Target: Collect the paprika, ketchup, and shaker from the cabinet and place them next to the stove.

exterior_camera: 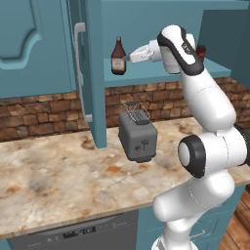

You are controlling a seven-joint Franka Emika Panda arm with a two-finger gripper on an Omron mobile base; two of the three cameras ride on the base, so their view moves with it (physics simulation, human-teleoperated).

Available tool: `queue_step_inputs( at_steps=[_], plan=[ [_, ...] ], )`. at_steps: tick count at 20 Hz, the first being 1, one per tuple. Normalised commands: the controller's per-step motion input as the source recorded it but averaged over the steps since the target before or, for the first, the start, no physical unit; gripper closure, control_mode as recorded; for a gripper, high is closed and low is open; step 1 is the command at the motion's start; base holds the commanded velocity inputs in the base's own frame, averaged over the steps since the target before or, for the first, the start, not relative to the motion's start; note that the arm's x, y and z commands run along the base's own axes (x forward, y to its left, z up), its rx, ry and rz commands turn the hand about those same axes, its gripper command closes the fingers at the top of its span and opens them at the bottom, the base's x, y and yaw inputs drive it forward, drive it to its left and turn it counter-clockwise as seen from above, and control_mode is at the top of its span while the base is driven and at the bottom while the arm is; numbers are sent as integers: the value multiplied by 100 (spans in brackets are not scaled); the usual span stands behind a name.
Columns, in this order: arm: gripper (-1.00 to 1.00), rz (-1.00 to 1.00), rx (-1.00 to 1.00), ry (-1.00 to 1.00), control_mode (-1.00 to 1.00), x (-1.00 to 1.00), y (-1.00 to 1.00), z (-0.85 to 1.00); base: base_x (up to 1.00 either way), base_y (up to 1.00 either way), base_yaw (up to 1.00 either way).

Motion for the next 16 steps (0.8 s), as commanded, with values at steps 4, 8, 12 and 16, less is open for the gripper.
queue_step_inputs(
  at_steps=[4, 8, 12, 16],
  plan=[
    [-100, 5, 0, 1, -100, 11, 7, -5, 0, 0, 0],
    [-100, 5, 0, 2, -100, 9, 8, -5, 0, 0, 0],
    [-100, 5, 0, 3, -100, 9, 18, -9, 0, 0, 0],
    [-100, 6, 0, 4, -100, 9, 21, -12, 0, 0, 0]
  ],
)
